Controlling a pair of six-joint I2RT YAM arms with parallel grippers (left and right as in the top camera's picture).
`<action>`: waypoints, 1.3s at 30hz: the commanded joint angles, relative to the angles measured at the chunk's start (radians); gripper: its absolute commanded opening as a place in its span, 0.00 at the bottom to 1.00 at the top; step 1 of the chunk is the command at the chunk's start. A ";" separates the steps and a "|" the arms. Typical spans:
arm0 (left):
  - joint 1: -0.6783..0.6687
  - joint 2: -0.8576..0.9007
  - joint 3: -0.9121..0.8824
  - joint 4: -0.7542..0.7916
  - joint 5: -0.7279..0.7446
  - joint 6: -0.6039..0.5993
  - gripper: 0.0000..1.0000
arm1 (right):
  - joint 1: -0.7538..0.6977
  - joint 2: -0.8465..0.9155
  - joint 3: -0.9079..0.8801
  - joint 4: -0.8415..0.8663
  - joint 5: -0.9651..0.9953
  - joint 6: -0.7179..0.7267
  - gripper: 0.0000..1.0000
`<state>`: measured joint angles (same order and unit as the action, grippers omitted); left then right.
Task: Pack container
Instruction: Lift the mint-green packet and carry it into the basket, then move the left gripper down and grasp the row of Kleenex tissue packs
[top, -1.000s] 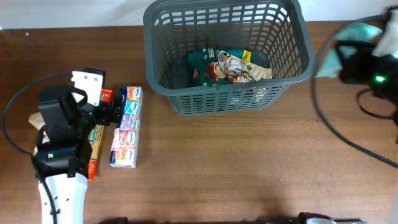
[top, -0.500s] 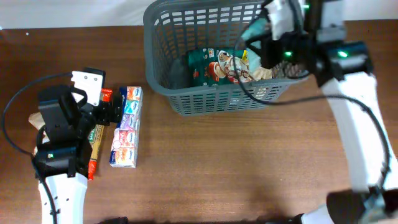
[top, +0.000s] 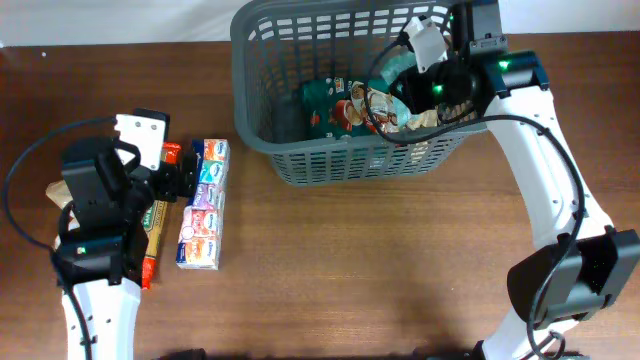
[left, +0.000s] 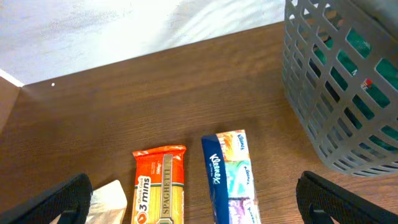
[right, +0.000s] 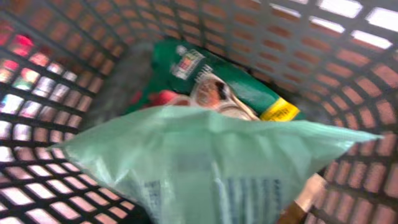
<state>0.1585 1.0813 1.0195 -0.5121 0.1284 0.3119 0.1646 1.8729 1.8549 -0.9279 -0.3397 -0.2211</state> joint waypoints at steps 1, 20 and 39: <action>0.003 0.003 0.019 0.002 0.017 0.011 0.99 | 0.004 -0.008 0.010 -0.011 0.118 0.001 0.39; 0.003 0.003 0.019 0.002 0.017 0.011 0.99 | -0.172 -0.266 0.365 -0.214 0.259 0.200 0.99; 0.004 0.003 0.019 -0.054 0.066 -0.050 0.99 | -0.613 -0.366 0.365 -0.565 0.259 0.466 0.99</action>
<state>0.1585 1.0813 1.0195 -0.5442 0.1589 0.2947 -0.4419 1.4933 2.2097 -1.4750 -0.0860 0.2256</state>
